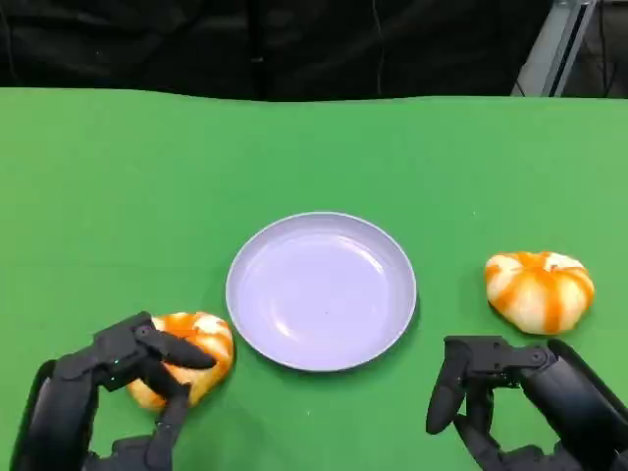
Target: Grasp the bread from the table and place it into the plate.
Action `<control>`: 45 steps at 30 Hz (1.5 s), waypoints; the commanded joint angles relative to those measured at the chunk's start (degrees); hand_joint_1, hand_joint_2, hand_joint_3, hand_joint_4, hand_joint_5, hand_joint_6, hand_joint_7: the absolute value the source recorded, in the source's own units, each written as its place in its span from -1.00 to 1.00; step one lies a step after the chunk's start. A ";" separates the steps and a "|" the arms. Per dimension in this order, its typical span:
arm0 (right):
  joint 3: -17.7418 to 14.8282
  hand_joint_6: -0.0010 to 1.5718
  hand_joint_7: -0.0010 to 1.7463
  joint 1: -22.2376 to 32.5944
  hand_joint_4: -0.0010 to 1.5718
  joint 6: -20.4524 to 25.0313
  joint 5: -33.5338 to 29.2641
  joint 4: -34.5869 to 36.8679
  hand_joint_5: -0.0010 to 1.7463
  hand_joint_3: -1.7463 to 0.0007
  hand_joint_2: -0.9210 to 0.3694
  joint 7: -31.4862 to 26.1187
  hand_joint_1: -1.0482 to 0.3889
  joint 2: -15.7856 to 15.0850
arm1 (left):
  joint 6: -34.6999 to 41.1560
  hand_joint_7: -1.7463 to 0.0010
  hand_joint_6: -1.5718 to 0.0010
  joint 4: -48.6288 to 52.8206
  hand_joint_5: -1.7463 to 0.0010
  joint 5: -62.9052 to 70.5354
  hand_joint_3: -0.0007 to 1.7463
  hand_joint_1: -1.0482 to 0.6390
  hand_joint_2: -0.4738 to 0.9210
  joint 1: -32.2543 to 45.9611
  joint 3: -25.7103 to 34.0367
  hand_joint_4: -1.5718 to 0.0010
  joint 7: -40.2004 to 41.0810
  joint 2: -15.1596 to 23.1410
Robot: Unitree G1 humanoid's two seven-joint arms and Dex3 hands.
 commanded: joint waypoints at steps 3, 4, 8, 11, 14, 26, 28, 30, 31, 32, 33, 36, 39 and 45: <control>-0.12 0.03 0.50 0.06 0.07 0.23 0.30 -0.79 0.89 -0.62 -0.01 -0.10 0.61 -0.25 | 4.02 0.97 0.20 -2.91 0.41 10.67 -0.89 -0.13 0.89 1.40 1.37 0.24 3.88 1.27; -0.09 0.03 0.50 0.09 0.08 0.32 0.26 -0.83 0.89 -0.61 -0.01 -0.13 0.61 -0.20 | 4.79 0.99 0.24 -3.49 0.44 12.15 -0.92 -0.17 0.91 1.60 1.40 0.27 4.25 1.37; -0.02 0.03 0.50 0.21 0.07 0.56 0.16 -1.02 0.90 -0.61 -0.01 -0.22 0.60 -0.09 | 6.35 1.00 0.38 -4.08 0.55 17.80 -0.97 -0.23 0.92 1.52 1.05 0.40 5.05 3.01; -0.03 0.02 0.50 0.19 0.07 1.03 0.37 -1.24 0.91 -0.61 -0.02 0.03 0.60 -0.18 | 7.93 1.00 0.47 -4.01 0.58 23.76 -0.98 -0.31 0.95 0.62 0.35 0.45 6.11 4.56; 0.00 0.02 0.50 -0.12 0.07 0.90 0.36 -0.98 0.91 -0.60 -0.02 0.05 0.59 -0.26 | 10.61 0.99 0.47 -4.18 0.57 30.71 -0.99 -0.35 0.95 -0.85 -1.15 0.45 7.58 5.60; 0.04 0.02 0.51 0.10 0.08 0.99 0.57 -1.13 0.93 -0.62 -0.01 0.00 0.58 -0.14 | 29.25 0.97 0.35 0.59 0.52 51.69 -0.96 -0.30 1.00 -9.78 -11.82 0.37 4.94 8.98; -0.01 0.02 0.50 0.20 0.08 0.95 0.46 -1.30 0.93 -0.62 -0.01 -0.02 0.58 -0.21 | 31.71 0.98 0.34 4.10 0.59 53.49 -0.94 -0.28 1.00 -12.33 -13.78 0.32 4.44 9.35; -0.04 0.02 0.50 0.28 0.08 0.98 0.47 -1.47 0.92 -0.62 -0.01 0.01 0.59 -0.25 | 34.25 0.98 0.33 7.79 0.64 54.73 -0.93 -0.26 1.00 -15.06 -15.58 0.29 3.40 9.65; -0.04 0.02 0.50 0.31 0.07 1.04 0.51 -1.57 0.92 -0.62 -0.01 0.05 0.59 -0.26 | 35.43 0.99 0.32 9.19 0.65 55.07 -0.89 -0.26 1.00 -16.18 -16.34 0.26 2.78 9.81; -0.04 0.02 0.50 0.33 0.07 1.23 0.48 -1.70 0.92 -0.62 -0.01 0.10 0.59 -0.29 | 36.84 0.98 0.30 11.01 0.65 55.49 -0.87 -0.25 1.00 -17.62 -17.14 0.24 1.98 9.88; -0.01 0.02 0.50 0.41 0.07 1.63 0.37 -1.95 0.91 -0.62 -0.01 0.11 0.58 -0.26 | 37.89 0.97 0.27 13.17 0.65 55.28 -0.85 -0.25 1.00 -19.09 -17.70 0.22 1.85 9.82; 0.07 0.02 0.50 0.57 0.08 2.00 0.27 -2.17 0.92 -0.62 -0.01 0.03 0.59 -0.18 | 38.17 0.88 0.03 16.81 0.57 53.21 -0.84 -0.15 1.00 -20.92 -18.42 0.06 4.48 9.90; 0.06 0.02 0.50 0.63 0.08 1.85 0.22 -2.13 0.93 -0.62 -0.01 -0.03 0.59 -0.24 | 34.26 0.82 -0.27 18.23 -0.16 49.53 -0.75 -0.03 1.00 -20.33 -17.77 0.12 11.39 10.33; -0.17 0.03 0.50 0.14 0.09 1.58 0.01 -1.73 0.92 -0.61 -0.01 -0.25 0.59 -0.28 | 28.62 -0.13 -0.16 18.29 -0.93 45.00 -0.21 -0.01 0.77 -19.50 -16.93 0.01 20.89 11.93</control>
